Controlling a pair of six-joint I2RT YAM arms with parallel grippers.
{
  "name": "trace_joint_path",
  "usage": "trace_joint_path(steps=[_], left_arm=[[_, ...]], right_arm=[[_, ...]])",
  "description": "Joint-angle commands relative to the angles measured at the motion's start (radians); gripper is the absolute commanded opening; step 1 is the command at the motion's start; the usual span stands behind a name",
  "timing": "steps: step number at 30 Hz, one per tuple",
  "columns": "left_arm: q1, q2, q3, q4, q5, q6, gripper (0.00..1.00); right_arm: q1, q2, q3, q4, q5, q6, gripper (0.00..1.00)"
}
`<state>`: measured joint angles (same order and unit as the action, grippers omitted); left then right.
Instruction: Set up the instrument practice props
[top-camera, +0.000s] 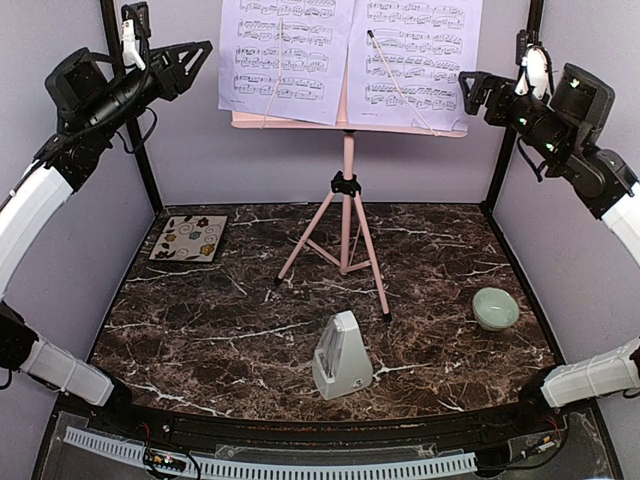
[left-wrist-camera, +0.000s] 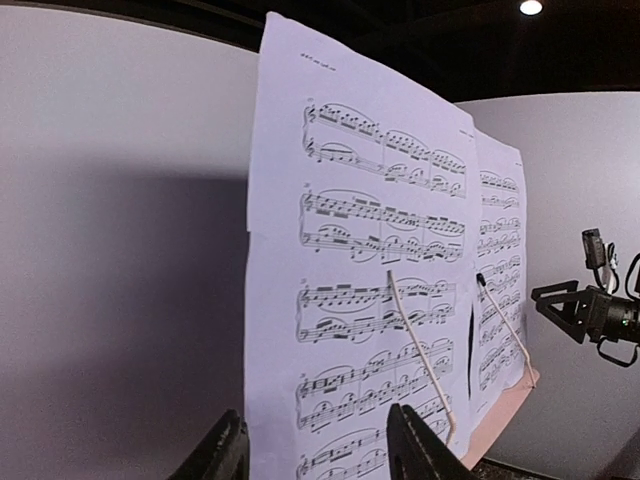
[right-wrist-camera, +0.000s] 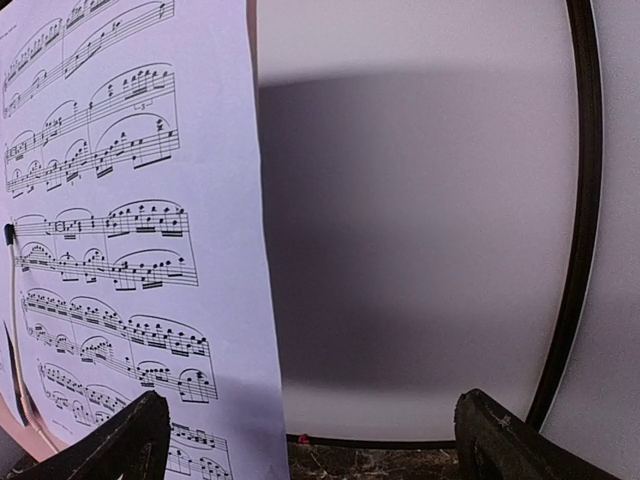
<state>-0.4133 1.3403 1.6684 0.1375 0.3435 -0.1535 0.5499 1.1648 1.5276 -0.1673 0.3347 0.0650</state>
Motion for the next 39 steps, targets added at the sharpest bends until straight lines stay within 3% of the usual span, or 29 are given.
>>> trace_joint_path(steps=[1,10,13,27,36,37,38,39], left_arm=[[0.066,0.015,0.028,-0.106,0.051,-0.045,0.48],[0.127,0.078,0.037,-0.036,0.267,-0.118,0.45],[0.127,0.087,0.03,-0.011,0.311,-0.132,0.36],[0.127,0.083,-0.043,0.011,0.362,-0.183,0.05],[0.109,0.075,-0.05,-0.028,0.389,-0.174,0.01],[0.109,0.071,-0.055,-0.04,0.38,-0.175,0.05],[0.109,0.064,-0.061,-0.055,0.354,-0.18,0.18],[0.113,0.054,-0.064,-0.082,0.283,-0.191,0.44]], right_arm=[[0.002,0.01,0.032,0.003,0.015,0.012,1.0],[0.001,0.017,0.044,-0.003,0.027,0.013,1.0],[0.001,0.026,0.056,-0.012,0.029,0.011,1.0],[-0.011,0.01,0.041,0.024,0.072,0.003,1.0],[-0.028,0.017,0.034,0.039,0.064,0.014,1.0],[-0.031,0.018,0.036,0.038,0.062,0.018,1.0],[-0.033,0.019,0.04,0.034,0.061,0.023,1.0],[-0.036,0.019,0.044,0.028,0.06,0.03,1.0]])
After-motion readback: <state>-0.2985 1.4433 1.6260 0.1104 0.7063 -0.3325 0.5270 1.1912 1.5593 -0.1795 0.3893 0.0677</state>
